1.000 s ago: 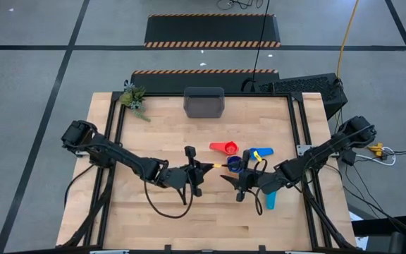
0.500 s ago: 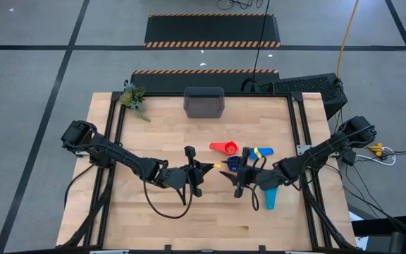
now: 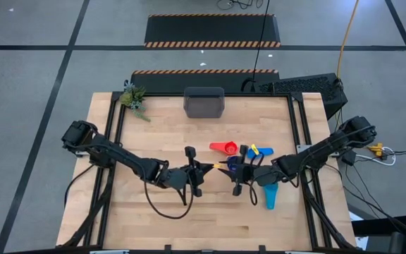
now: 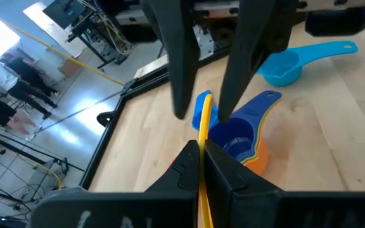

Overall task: Nest measuring cups in basket
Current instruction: Stack the yellow measuring cup on top of the dark blue measuring cup

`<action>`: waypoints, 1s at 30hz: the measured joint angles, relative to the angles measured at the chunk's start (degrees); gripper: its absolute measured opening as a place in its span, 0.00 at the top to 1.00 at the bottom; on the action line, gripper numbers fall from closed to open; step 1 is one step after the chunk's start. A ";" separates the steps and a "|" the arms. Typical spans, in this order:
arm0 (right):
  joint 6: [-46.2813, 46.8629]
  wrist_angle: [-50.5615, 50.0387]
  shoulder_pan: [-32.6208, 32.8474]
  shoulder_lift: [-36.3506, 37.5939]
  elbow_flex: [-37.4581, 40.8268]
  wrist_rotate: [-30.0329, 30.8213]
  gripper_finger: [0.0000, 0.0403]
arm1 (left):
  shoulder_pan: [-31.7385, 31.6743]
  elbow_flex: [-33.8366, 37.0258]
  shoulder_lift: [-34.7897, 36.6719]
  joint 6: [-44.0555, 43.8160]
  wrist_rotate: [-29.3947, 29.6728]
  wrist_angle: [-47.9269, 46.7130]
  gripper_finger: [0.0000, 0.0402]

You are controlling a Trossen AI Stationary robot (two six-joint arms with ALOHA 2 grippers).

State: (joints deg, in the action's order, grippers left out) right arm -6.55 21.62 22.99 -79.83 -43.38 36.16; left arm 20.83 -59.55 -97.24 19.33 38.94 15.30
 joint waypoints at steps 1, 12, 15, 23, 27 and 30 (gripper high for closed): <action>0.11 0.12 -0.21 -0.24 0.00 -0.53 0.78 | -0.15 -0.02 -0.26 -0.13 0.02 0.32 0.98; -3.01 5.44 -1.32 -6.29 0.04 -1.59 0.96 | -0.26 0.04 -1.19 0.16 -0.60 -0.15 0.98; -3.39 5.60 -1.32 -6.25 0.04 -1.66 0.98 | -0.23 0.04 -1.17 0.18 -0.63 -0.31 0.98; -4.66 5.58 -1.30 -5.88 0.04 -1.75 0.98 | -0.26 0.00 -1.08 0.18 -0.61 -0.43 0.97; -4.97 5.52 -1.29 -5.88 0.04 -1.75 0.99 | -0.26 0.00 -1.08 0.05 -0.61 -0.58 0.99; -5.10 5.41 -1.28 -5.88 0.04 -1.75 1.00 | -0.28 0.00 -1.08 -0.16 -0.60 -0.58 0.97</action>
State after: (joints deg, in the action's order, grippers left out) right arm -11.64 27.02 21.71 -85.71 -43.33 34.41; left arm 20.56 -59.55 -98.32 19.17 38.34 14.72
